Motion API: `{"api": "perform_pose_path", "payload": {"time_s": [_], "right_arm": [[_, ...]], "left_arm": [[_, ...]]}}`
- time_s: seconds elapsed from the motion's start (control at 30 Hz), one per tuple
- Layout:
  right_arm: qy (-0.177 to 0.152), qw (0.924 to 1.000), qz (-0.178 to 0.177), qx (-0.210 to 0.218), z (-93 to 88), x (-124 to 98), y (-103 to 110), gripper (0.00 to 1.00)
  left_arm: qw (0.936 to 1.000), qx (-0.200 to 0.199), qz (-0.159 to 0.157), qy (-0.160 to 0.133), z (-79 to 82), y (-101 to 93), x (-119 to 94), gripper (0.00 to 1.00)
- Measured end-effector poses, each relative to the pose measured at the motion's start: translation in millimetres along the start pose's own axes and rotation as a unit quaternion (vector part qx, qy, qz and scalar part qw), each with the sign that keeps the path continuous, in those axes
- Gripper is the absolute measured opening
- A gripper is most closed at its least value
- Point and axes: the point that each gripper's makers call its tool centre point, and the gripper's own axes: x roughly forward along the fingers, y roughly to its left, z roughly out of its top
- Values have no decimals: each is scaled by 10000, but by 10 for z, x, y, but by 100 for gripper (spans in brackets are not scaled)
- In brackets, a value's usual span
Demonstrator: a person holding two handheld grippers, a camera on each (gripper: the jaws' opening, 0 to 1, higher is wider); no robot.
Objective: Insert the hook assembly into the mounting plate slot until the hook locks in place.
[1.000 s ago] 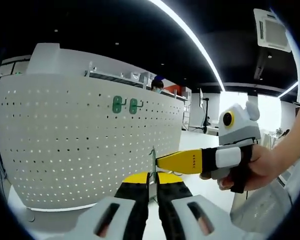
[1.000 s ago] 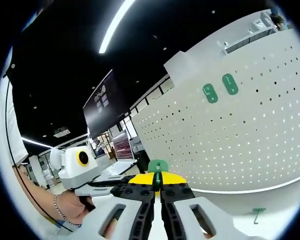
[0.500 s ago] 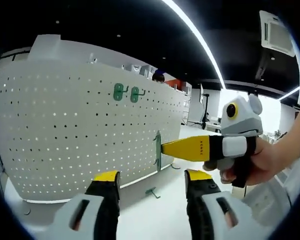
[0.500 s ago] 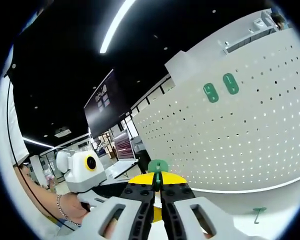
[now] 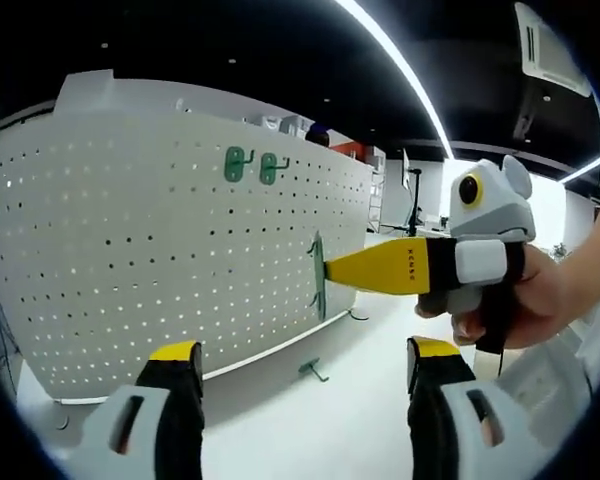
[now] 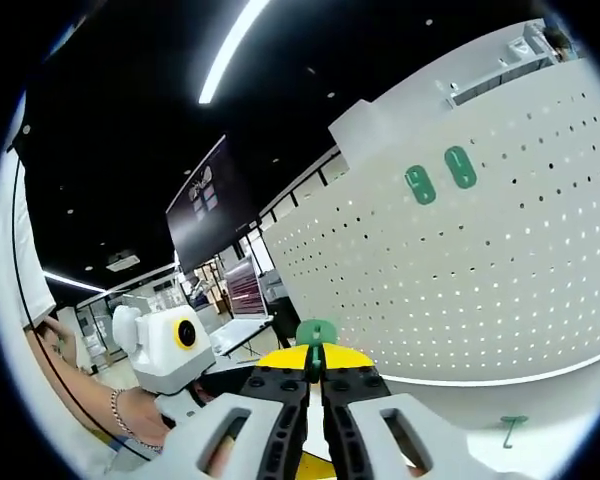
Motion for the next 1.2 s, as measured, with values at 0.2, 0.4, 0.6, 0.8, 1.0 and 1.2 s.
{"api": "perform_pose_path", "payload": {"time_s": [0.2, 0.4, 0.6, 0.8, 1.0, 1.2], "right_arm": [[266, 9913, -303, -1256, 30, 13, 24, 0], [343, 9844, -518, -1644, 32, 7, -24, 0], [278, 9860, -606, -1527, 96, 14, -104, 0], [148, 9870, -870, -1346, 246, -1, -331, 0], [-35, 9863, -1172, -1164, 430, -29, -593, 0], [-178, 9834, -1386, -1161, 619, -38, -782, 0]], "left_arm": [[10000, 26, 24, 62, -40, 5, -2, 85], [10000, 28, 44, 58, -40, 17, -7, 85], [10000, 5, 69, 71, -48, 32, -14, 85], [9999, 72, 70, 132, -101, 40, -34, 84], [9997, 45, 87, 244, -222, 75, -72, 83], [9995, -1, 104, 292, -291, 95, -112, 83]]}}
